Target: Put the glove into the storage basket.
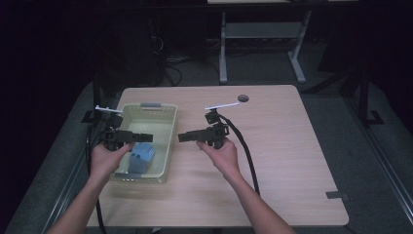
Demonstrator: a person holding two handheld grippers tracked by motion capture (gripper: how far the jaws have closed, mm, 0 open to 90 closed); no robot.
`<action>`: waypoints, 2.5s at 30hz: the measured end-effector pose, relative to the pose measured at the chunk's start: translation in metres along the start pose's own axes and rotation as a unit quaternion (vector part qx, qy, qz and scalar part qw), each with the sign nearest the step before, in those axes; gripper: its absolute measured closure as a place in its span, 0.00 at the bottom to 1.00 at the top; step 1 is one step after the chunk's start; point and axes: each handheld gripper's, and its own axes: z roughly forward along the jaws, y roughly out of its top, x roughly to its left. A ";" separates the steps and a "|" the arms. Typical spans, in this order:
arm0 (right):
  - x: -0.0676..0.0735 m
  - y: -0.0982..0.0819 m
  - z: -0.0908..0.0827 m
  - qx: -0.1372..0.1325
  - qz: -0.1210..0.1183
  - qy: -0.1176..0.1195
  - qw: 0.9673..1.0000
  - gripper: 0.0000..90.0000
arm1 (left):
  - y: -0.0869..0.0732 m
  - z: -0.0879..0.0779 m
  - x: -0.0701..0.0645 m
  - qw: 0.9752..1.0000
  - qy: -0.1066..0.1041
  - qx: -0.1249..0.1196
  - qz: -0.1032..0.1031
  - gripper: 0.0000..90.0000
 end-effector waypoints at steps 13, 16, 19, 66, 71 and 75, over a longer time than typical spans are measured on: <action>-0.006 -0.005 -0.023 -0.014 0.006 -0.007 1.000 0.49 | 0.005 0.015 -0.019 1.000 -0.008 0.001 0.020 0.42; -0.008 -0.007 -0.029 -0.017 0.009 -0.007 1.000 0.48 | 0.005 0.018 -0.022 1.000 -0.009 0.001 0.021 0.41; -0.011 -0.008 -0.035 -0.021 0.012 -0.009 1.000 0.47 | 0.006 0.022 -0.024 1.000 -0.012 0.001 0.021 0.41; -0.047 -0.048 -0.118 -0.057 0.060 -0.048 0.995 0.38 | 0.009 0.066 -0.077 0.996 -0.058 -0.002 0.063 0.33; -0.050 -0.052 -0.124 -0.060 0.066 -0.049 0.995 0.38 | 0.007 0.070 -0.081 0.996 -0.060 0.001 0.067 0.33; -0.052 -0.056 -0.129 -0.066 0.068 -0.048 0.994 0.38 | 0.004 0.073 -0.083 0.996 -0.060 0.002 0.071 0.33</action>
